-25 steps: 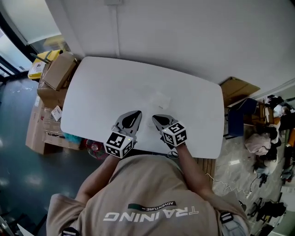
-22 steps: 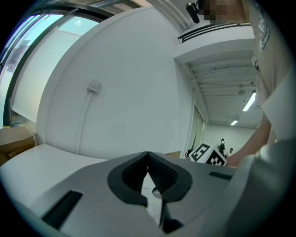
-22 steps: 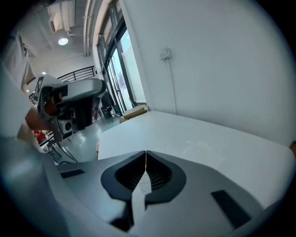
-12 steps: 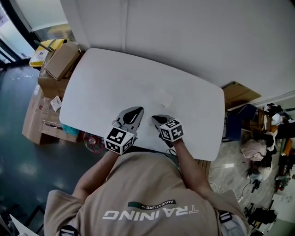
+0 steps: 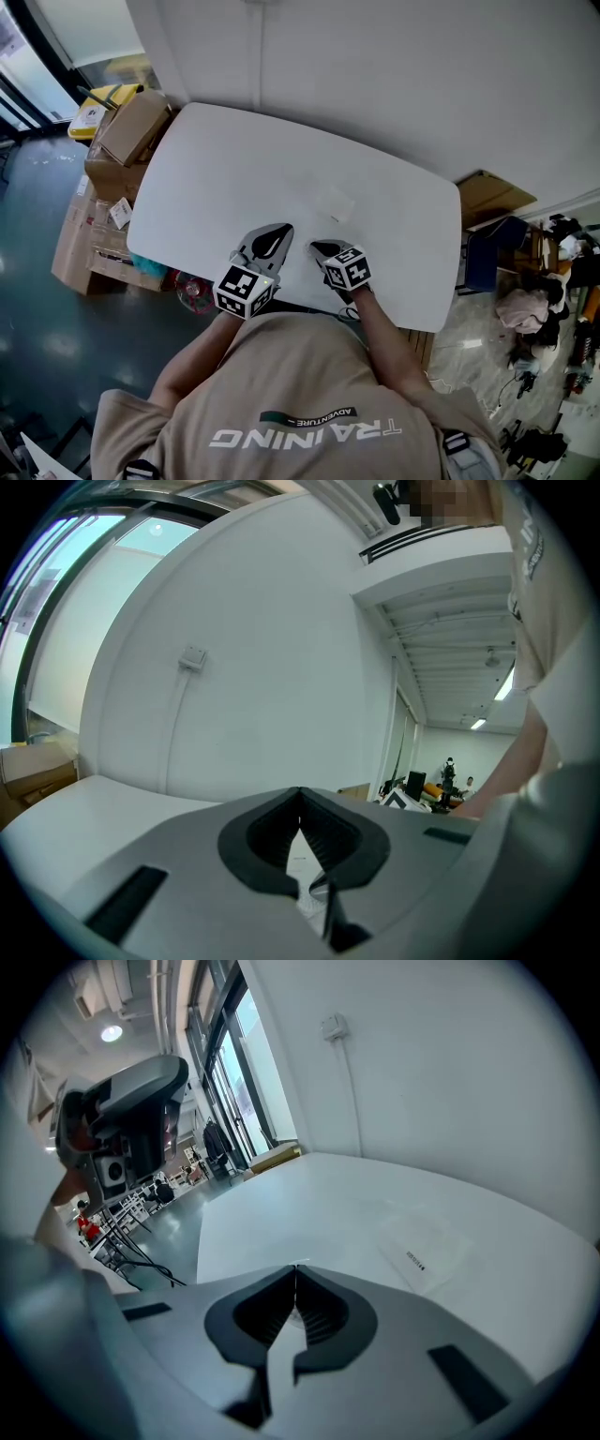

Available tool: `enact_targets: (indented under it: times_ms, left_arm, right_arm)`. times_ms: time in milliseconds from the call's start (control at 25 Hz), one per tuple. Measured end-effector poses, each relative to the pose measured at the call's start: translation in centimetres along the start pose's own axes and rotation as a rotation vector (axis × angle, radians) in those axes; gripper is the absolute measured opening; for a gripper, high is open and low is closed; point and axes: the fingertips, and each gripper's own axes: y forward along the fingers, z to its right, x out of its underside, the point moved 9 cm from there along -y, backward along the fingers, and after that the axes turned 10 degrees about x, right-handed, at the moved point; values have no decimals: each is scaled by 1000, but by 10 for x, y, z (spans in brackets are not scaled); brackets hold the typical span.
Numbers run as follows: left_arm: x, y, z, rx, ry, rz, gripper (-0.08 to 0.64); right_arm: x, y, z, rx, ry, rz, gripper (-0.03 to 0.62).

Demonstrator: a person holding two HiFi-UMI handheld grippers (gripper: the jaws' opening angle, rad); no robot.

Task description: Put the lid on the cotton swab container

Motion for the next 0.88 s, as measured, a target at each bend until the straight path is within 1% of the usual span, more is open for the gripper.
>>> enact_targets:
  times_ms: [80,200,280,520,600,680,760,880]
  left_arm:
    - [0,-1,2,-3,1,-2,14]
    - [1,-3,2,-10,-8,0,13]
    - [1,-3,2,-12,-10,1,13]
    - [2,-1,2,-2,-1,0,13]
    - [2,-1,2,5,1,-1,13]
    - [0,-1,4,11,6,0,13]
    - [-3,-2,5,18,15,2,13]
    - [-6,-2,5,29,28,-6,13]
  right_arm:
    - [-1,0,-1,4,-15,-18,18]
    - [-4,4,-7,34,-99,-71,18]
    - [-6,7,-10,56,-136,-83,17]
    - [-6,10,-8,42,-78,-75,18]
    - [-6,10,-8,38,-86,-70,18]
    - [-5,7,-11,38,-117,-48,18]
    - [-5,0,-15,44,-139,4,18]
    - [-9,-20,-16,54,-105,101,18]
